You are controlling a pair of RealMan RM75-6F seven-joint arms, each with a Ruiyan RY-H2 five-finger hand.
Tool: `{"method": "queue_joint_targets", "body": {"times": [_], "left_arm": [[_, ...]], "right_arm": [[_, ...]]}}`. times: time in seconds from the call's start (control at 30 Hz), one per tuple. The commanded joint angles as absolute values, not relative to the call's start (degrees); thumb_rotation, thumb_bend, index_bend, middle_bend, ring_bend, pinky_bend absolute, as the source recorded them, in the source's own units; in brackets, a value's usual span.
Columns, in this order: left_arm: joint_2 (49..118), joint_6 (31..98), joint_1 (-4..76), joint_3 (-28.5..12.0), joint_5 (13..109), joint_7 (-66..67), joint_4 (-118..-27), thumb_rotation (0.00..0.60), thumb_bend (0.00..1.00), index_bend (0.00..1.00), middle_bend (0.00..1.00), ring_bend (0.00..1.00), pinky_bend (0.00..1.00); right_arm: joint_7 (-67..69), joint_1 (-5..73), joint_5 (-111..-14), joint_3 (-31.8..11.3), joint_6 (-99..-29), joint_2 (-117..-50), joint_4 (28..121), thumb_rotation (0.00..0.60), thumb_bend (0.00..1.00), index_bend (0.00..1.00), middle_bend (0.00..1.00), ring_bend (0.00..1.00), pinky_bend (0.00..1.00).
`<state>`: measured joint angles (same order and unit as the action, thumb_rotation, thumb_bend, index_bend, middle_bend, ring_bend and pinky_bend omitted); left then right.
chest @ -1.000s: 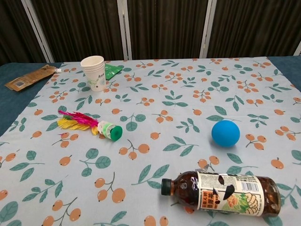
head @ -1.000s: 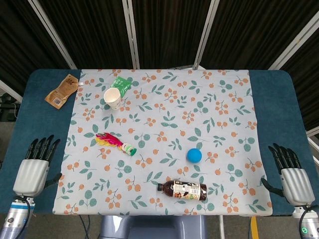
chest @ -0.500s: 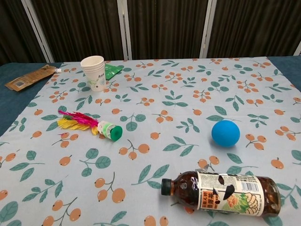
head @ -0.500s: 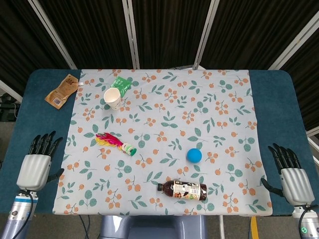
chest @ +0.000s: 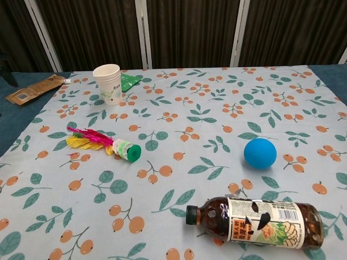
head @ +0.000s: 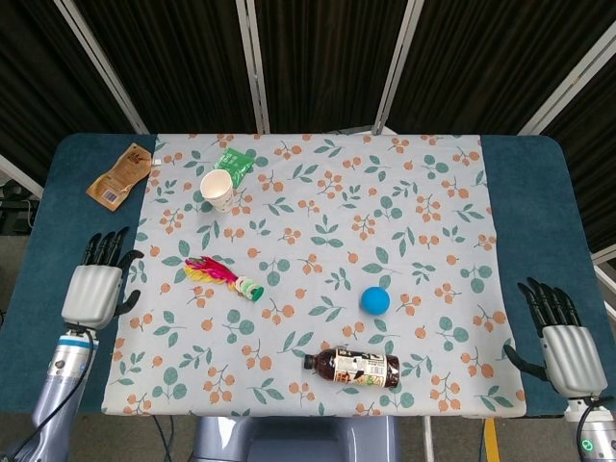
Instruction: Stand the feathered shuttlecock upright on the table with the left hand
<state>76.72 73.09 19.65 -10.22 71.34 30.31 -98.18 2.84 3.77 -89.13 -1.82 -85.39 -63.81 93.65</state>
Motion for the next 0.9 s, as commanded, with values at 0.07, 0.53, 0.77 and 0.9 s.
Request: {"method": "queue_joint_targets", "body": {"times": [0.07,0.53,0.77,0.9], "left_arm": [[81.6,69.5,23.7,-12.4,67.6,31.3,-92.1,0.600,0.41,0.36,0.00,0.00,0.00],[90.8,64.2,30.7,-12.8,63.3,34.4,-78.6,0.600,0.37,0.43,0.00,0.00,0.00],[93.6,63.2,31.9,-11.2,63.3,34.3,-73.5,0.600,0.34,0.47,0.00,0.00,0.00],[95.3,62.7,32.5,-11.1,63.2,33.9,-71.1,0.600,0.34,0.48,0.00,0.00,0.00]], "right_arm": [[3.0,3.8,-89.1,-1.9,-85.3,-63.8,93.6,0.600,0.16,0.02,0.00,0.00,0.00],[3.6,3.8,-88.8,-1.9,-85.1,-63.6,93.6,0.600,0.16,0.03,0.00,0.00,0.00],[3.7,3.8,-88.7,-1.9,-85.0,-63.6,93.6,0.600,0.16,0.03,0.00,0.00,0.00],[3.6,3.8,-88.5,-2.0,-85.0,-63.6,93.7,0.600,0.16,0.02,0.00,0.00,0.00]]}}
